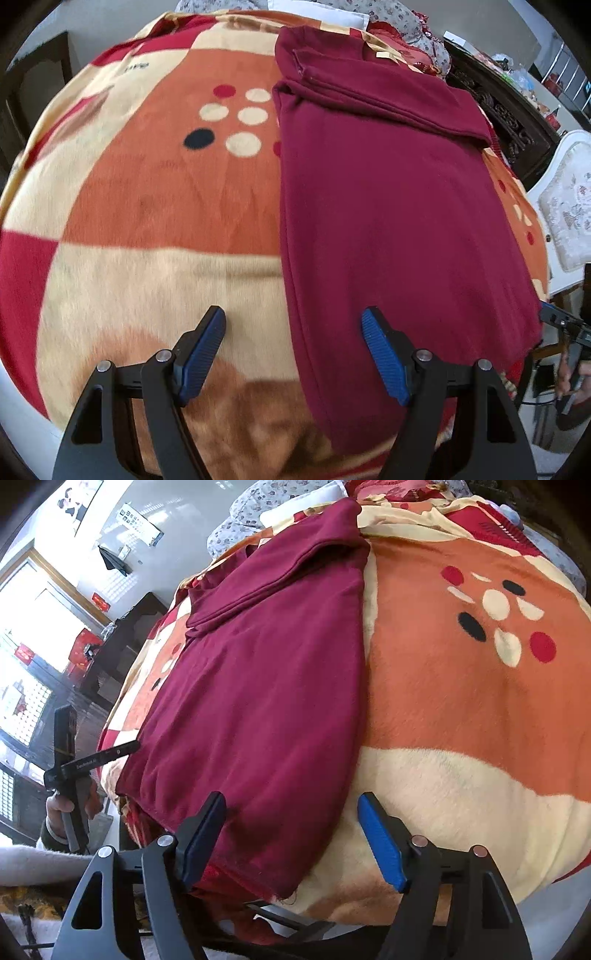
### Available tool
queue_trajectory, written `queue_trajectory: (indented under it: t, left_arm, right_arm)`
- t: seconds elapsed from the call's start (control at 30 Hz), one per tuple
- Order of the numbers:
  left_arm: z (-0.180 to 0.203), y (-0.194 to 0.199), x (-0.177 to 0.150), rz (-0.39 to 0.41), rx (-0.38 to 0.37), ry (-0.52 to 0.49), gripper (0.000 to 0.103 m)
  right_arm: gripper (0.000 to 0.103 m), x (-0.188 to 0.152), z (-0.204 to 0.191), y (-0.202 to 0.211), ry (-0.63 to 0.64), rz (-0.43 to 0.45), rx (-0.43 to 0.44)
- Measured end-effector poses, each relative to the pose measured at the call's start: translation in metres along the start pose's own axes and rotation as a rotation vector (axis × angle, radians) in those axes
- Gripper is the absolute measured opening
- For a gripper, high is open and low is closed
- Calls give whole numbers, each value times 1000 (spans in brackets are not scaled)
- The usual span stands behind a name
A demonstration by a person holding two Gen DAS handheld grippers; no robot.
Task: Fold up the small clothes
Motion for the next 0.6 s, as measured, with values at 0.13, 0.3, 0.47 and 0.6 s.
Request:
queue_trajectory:
  t: [0.13,0.3,0.47,0.6]
  left_arm:
    - [-1,1,-11,-26,-56,52,80]
    - [1,6,-23,-40,-95,58,84]
    - [2,6,-28,-7,-130,131,94]
    - [11,5,-29,-27,-133,101,97]
  right_arm:
    - [82,-2,-4,-3,-4,-4,37]
    - [82,-5,-6,-4,-22,2,73]
    - [81,-7,-4,-4,-64,13,145]
    - [70,-15,1,-5,-113,10,197]
Point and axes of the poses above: each gripper's, at about its wrist camera, not at the fingertips, and y roughly against the way its jaws point, z to its right, x to its top, the point moved 4 cm from there along -y, roughly the way its jaws point, and after that the axes turned 1 degree about z, right-handed, at the moved point
